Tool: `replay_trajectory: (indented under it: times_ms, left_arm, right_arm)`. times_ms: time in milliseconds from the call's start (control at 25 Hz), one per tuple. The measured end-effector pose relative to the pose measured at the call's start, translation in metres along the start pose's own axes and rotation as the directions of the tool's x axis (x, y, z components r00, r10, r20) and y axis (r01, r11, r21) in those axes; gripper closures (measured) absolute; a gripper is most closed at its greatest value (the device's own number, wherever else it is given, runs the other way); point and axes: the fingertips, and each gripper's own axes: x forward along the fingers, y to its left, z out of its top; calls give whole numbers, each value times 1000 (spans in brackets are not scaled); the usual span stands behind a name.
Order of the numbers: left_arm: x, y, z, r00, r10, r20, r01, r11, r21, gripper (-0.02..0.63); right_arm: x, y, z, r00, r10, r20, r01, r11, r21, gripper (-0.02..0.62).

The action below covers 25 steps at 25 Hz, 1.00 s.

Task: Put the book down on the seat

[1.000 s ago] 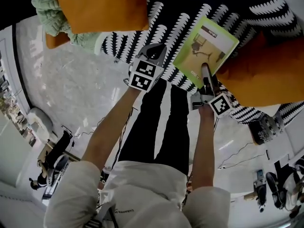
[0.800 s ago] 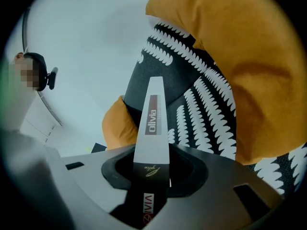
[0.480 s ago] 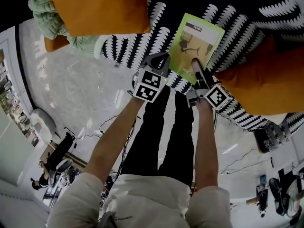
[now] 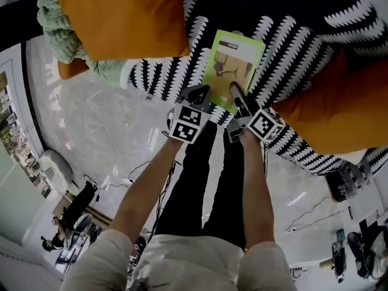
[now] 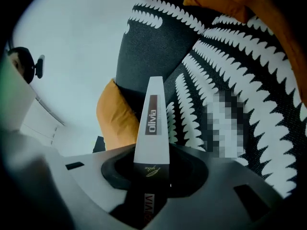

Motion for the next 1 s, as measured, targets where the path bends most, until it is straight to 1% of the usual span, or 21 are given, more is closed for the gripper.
replay_trajectory:
  times_ms: [160, 240, 400, 440, 520, 640, 720, 840, 920, 1000]
  left_arm:
    - [14, -11, -9, 1000, -26, -17, 26, 999, 22, 597]
    - [21, -16, -10, 999, -30, -21, 31, 999, 21, 597]
    - [30, -27, -9, 999, -43, -12, 43, 999, 0, 597]
    - [30, -26, -10, 999, -49, -11, 49, 999, 0, 597]
    - [27, -23, -10, 998, -57, -12, 57, 998, 10, 597]
    - [19, -19, 1, 998, -56, -5, 56, 998, 24, 597]
    - [20, -16, 5, 999, -50, 0, 50, 998, 30, 597]
    - [26, -9, 0, 999, -49, 0, 49, 998, 31, 597]
    - [32, -7, -6, 999, -51, -7, 51, 998, 36, 597]
    - [35, -6, -10, 998, -54, -13, 55, 998, 42, 597]
  right_arm:
    - [-1, -9, -1, 1000, -10, -8, 10, 1000, -4, 474]
    - [-4, -16, 1, 999, -32, -18, 32, 999, -28, 474]
    - [-12, -32, 0, 994, -103, -45, 96, 986, -136, 466]
    - [-11, -34, -1, 991, -122, -50, 113, 980, -165, 454]
    - [-7, -32, -3, 986, -158, -54, 143, 967, -212, 435]
    - [-5, -26, -1, 977, -206, -52, 185, 947, -264, 421]
    - [-6, -31, -4, 963, -262, -61, 230, 919, -320, 385]
    - [-5, -46, -14, 931, -359, -62, 303, 857, -418, 347]
    - [-6, -56, -16, 911, -410, -41, 350, 822, -449, 327]
    - [-9, -64, -16, 893, -450, -19, 392, 797, -458, 310]
